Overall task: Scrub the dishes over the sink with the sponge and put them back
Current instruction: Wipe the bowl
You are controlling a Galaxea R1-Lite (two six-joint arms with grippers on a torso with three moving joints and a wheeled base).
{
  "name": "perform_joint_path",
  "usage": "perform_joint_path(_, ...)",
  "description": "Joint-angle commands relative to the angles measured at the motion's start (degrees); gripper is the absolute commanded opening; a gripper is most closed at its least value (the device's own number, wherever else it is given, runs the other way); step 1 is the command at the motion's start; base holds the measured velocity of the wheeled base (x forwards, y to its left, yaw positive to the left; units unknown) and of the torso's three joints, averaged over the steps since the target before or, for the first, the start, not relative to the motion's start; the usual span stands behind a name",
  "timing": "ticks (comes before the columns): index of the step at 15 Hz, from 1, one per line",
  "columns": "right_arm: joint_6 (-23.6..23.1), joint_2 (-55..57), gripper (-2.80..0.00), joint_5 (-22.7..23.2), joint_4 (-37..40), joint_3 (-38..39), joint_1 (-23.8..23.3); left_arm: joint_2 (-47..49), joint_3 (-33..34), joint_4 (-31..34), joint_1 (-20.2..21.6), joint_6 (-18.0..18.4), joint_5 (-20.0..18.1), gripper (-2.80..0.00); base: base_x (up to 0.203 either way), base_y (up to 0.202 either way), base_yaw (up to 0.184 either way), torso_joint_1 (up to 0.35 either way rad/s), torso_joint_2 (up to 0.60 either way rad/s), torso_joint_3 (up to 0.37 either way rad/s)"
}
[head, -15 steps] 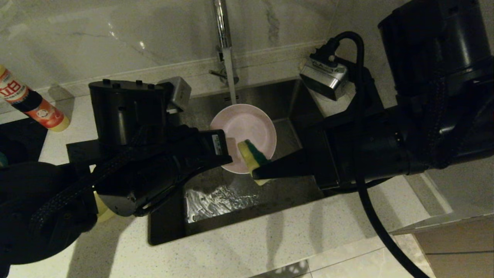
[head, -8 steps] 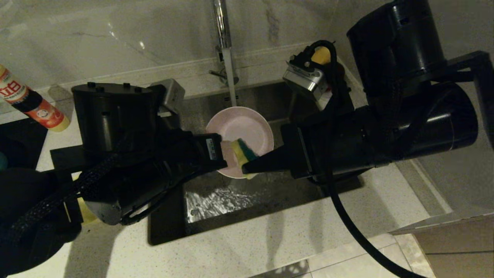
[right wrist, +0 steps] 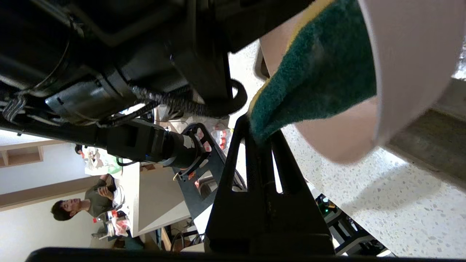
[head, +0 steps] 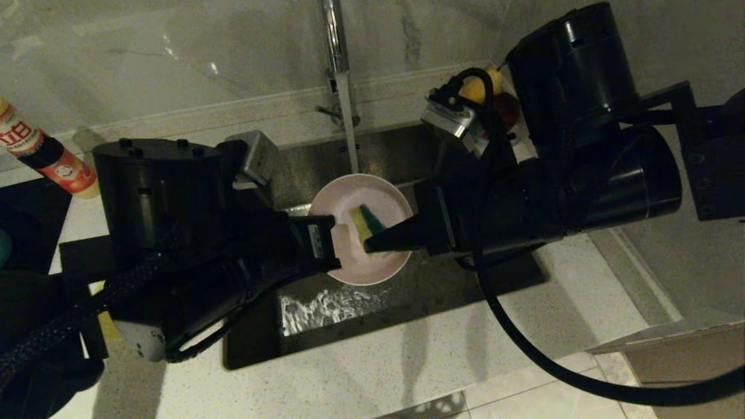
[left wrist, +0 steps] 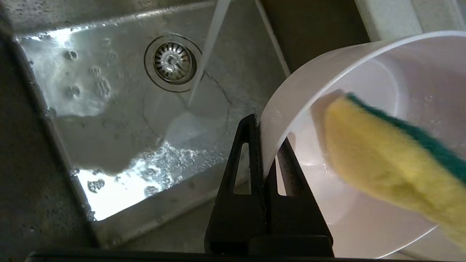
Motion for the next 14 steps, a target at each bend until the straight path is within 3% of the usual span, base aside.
perform_joint_path(1,0.13,0.32,-2.80,0.08,0.56,-1.03,1.00,0.32,0.11,-0.18,-0.15,-0.20,0.23,-2.80,0.000,0.000,0.000,0.000,0.00,0.000)
perform_joint_path(6,0.13,2.23,-2.80,-0.04,0.33,-2.52,2.09,0.06,0.00,-0.18,-0.66,-0.29,0.23,-2.80,0.000,0.000,0.000,0.000,0.00,0.000)
perform_joint_path(14,-0.22,3.13,-2.80,-1.33,1.07,-6.98,-0.98,-0.91,2.35,-0.22,-0.86,-0.90,0.18,-2.80,0.000,0.000,0.000,0.000,0.00,0.000)
